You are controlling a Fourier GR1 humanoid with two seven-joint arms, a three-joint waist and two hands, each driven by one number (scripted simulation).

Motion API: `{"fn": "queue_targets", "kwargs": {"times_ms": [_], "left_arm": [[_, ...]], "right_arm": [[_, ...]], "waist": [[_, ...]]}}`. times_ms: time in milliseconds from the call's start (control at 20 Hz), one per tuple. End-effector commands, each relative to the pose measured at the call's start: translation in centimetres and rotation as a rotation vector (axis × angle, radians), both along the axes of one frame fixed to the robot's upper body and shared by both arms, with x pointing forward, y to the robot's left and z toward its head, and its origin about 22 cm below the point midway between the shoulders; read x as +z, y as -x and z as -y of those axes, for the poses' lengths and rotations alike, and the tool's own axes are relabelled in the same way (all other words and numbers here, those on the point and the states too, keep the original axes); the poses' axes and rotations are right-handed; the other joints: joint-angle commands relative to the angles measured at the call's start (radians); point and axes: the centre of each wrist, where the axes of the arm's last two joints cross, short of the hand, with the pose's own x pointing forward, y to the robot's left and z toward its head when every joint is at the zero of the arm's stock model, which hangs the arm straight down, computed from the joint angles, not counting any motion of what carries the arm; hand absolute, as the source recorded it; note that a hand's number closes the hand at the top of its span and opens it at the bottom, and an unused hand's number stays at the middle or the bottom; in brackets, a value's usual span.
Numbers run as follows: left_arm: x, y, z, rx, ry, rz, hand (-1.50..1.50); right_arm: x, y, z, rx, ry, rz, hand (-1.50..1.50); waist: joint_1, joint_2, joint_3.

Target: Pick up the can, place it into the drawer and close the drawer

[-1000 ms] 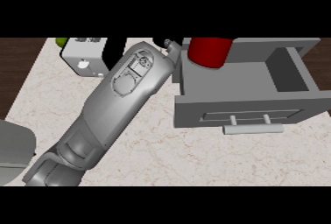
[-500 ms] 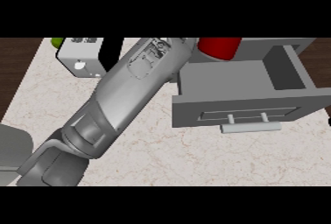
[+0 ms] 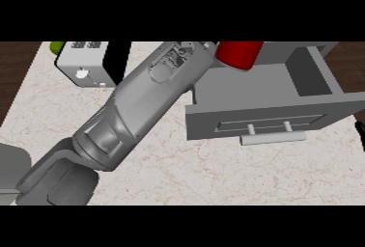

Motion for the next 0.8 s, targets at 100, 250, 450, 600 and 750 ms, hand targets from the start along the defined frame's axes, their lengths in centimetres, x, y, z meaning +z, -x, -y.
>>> {"fn": "queue_targets", "kwargs": {"times_ms": [100, 250, 450, 600, 750], "left_arm": [[-0.2, -0.1, 0.4, 0.029, -0.036, 0.029, 1.5], [-1.6, -0.7, -0.4, 0.044, -0.06, 0.029, 1.5], [-3.6, -0.8, -0.9, 0.055, -0.1, 0.041, 1.5], [-3.7, -1.0, -1.2, 0.037, -0.115, 0.028, 1.5], [-5.1, -0.9, -1.5, 0.098, -0.149, 0.071, 1.5]], "right_arm": [[-0.9, -0.7, 0.3, 0.005, 0.001, -0.002, -1.5], [0.2, -1.8, 0.2, 0.001, 0.005, -0.003, -1.5], [0.6, -2.2, -0.7, 0.013, -0.001, 0.02, -1.5], [0.8, -1.4, -0.9, 0.01, -0.003, 0.023, -1.5], [0.5, -1.0, -1.1, 0.025, 0.005, 0.031, -1.5]], "waist": [[-0.012, 0.002, 0.001], [-0.008, 0.005, 0.0], [-0.031, 0.012, 0.001], [-0.024, 0.008, 0.0], [-0.05, 0.013, 0.001]]}}
